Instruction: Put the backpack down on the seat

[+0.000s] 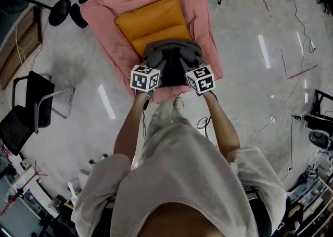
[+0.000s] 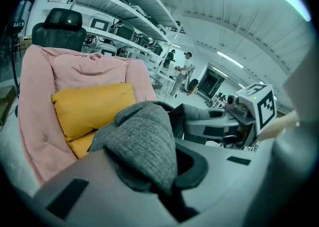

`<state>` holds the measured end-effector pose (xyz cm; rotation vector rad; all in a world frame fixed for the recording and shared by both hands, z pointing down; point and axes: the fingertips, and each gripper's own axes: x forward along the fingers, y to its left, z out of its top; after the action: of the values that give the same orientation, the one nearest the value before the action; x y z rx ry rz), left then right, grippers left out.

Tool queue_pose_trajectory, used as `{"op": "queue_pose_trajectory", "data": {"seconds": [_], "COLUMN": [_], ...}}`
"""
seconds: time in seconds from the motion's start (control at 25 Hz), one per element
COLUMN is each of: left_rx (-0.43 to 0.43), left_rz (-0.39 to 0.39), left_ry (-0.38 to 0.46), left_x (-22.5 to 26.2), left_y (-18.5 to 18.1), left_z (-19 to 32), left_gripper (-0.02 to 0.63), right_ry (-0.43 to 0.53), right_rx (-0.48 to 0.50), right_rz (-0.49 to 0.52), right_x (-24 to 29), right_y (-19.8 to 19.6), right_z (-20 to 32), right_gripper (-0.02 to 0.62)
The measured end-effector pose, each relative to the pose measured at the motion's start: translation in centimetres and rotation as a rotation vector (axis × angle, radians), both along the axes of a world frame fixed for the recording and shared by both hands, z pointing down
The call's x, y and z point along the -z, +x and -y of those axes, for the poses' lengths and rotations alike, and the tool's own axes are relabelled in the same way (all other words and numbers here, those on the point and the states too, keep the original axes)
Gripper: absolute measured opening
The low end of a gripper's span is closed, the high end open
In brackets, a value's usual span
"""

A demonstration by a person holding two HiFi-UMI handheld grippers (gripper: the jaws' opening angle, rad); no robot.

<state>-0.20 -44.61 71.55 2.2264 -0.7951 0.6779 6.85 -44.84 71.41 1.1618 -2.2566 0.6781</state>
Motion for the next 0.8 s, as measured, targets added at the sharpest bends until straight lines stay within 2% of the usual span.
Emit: {"op": "queue_pose_trajectory", "data": {"seconds": [0.8], "left_rx": [0.019], "left_rz": [0.002], "left_ry": [-0.052], "left_x": [-3.3], "left_y": [1.0], "left_z": [7.5], "left_gripper": [0.018], "right_ry": [-0.063], "right_rx": [-0.038], "right_rz": [-0.017], "right_x": [-4.1], "right_y": [0.4], "right_z": [7.7], "right_gripper": [0.032]}}
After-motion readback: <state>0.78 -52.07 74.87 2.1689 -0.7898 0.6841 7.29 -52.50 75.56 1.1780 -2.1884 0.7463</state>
